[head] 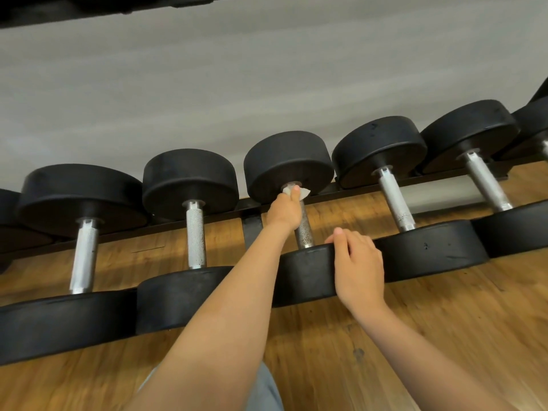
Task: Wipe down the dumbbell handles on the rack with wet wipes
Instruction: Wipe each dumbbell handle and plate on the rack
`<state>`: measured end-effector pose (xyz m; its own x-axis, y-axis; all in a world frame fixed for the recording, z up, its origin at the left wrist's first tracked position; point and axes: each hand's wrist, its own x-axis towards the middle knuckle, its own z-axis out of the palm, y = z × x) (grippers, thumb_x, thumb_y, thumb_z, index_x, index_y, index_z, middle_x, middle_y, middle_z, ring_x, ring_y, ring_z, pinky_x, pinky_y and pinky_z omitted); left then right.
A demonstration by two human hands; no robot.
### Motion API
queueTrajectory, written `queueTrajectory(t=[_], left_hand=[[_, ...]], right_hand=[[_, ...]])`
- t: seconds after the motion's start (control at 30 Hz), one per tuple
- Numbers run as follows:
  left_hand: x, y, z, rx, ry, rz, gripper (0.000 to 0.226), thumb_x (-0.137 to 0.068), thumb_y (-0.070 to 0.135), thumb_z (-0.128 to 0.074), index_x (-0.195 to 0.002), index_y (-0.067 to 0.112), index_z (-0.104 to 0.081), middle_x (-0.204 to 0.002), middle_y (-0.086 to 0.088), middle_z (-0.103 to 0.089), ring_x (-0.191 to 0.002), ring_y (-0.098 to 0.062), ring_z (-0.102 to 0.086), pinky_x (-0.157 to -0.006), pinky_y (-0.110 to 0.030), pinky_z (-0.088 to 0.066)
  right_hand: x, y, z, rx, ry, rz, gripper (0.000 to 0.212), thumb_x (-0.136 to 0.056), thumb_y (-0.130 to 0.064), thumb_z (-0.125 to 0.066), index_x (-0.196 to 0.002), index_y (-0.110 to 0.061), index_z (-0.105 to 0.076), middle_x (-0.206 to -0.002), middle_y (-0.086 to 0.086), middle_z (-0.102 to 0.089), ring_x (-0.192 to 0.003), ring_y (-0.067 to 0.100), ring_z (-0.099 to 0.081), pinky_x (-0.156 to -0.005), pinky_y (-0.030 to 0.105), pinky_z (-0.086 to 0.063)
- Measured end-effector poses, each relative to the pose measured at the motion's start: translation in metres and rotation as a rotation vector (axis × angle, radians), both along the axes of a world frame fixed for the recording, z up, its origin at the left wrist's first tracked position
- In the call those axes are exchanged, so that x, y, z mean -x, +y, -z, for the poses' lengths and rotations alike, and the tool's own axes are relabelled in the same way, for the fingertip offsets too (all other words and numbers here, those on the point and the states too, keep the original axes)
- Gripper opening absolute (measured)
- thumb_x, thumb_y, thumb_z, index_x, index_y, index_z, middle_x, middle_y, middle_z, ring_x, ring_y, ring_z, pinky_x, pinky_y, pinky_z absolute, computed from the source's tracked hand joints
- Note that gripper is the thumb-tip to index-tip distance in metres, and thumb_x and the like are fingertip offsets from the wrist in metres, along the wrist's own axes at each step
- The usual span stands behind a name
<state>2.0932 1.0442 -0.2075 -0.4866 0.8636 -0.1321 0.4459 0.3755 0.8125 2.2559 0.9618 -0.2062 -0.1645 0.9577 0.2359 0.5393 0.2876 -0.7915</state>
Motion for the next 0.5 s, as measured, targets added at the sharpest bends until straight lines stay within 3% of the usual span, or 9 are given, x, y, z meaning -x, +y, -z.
queueTrajectory(t=[0.1, 0.17, 0.27, 0.33, 0.5], left_hand=[[-0.0043, -0.006, 0.0008, 0.052, 0.277, -0.066, 0.067, -0.105, 0.051, -0.012, -0.102, 0.008, -0.064, -0.093, -0.01, -0.063, -0.087, -0.022, -0.06, -0.072, -0.034, -0.044], [-0.0031, -0.0076, 0.0018, 0.067, 0.323, -0.078, 0.066, -0.104, 0.052, -0.012, -0.095, 0.011, -0.062, -0.087, -0.008, -0.062, -0.083, -0.02, -0.059, -0.068, -0.033, -0.044], [0.0042, -0.001, 0.0079, 0.017, 0.021, 0.002, 0.063, -0.103, 0.055, -0.022, -0.123, 0.005, -0.055, -0.109, -0.016, -0.062, -0.1, -0.026, -0.06, -0.082, -0.035, -0.047], [0.0032, -0.0003, 0.0077, -0.015, -0.11, 0.026, 0.064, -0.103, 0.053, -0.028, -0.134, 0.001, -0.047, -0.12, -0.02, -0.059, -0.107, -0.028, -0.058, -0.082, -0.031, -0.045], [0.0023, -0.0064, 0.0087, -0.091, -0.065, -0.056, 0.057, -0.105, 0.048, -0.022, -0.124, 0.006, -0.055, -0.107, -0.011, -0.06, -0.098, -0.021, -0.057, -0.081, -0.031, -0.045]], right_hand=[[-0.0002, -0.0002, -0.0001, -0.001, -0.017, 0.004, 0.048, -0.097, -0.043, -0.023, -0.087, -0.021, -0.064, -0.085, -0.008, -0.061, -0.091, 0.01, -0.052, -0.09, 0.03, -0.034], [-0.0005, 0.0001, -0.0007, 0.0, -0.026, 0.004, 0.05, -0.096, -0.044, -0.022, -0.09, -0.02, -0.065, -0.087, -0.008, -0.061, -0.092, 0.009, -0.051, -0.089, 0.028, -0.032], [-0.0003, 0.0002, -0.0003, 0.001, -0.044, 0.004, 0.046, -0.1, -0.04, -0.027, -0.093, -0.019, -0.067, -0.089, -0.007, -0.062, -0.094, 0.01, -0.052, -0.09, 0.028, -0.032], [-0.0003, 0.0009, 0.0008, 0.001, -0.054, 0.005, 0.042, -0.102, -0.037, -0.03, -0.095, -0.018, -0.067, -0.09, -0.006, -0.063, -0.094, 0.011, -0.053, -0.091, 0.029, -0.032], [-0.001, 0.001, 0.0015, 0.001, -0.059, 0.001, 0.043, -0.101, -0.038, -0.03, -0.096, -0.018, -0.067, -0.092, -0.005, -0.063, -0.095, 0.011, -0.053, -0.092, 0.029, -0.033]])
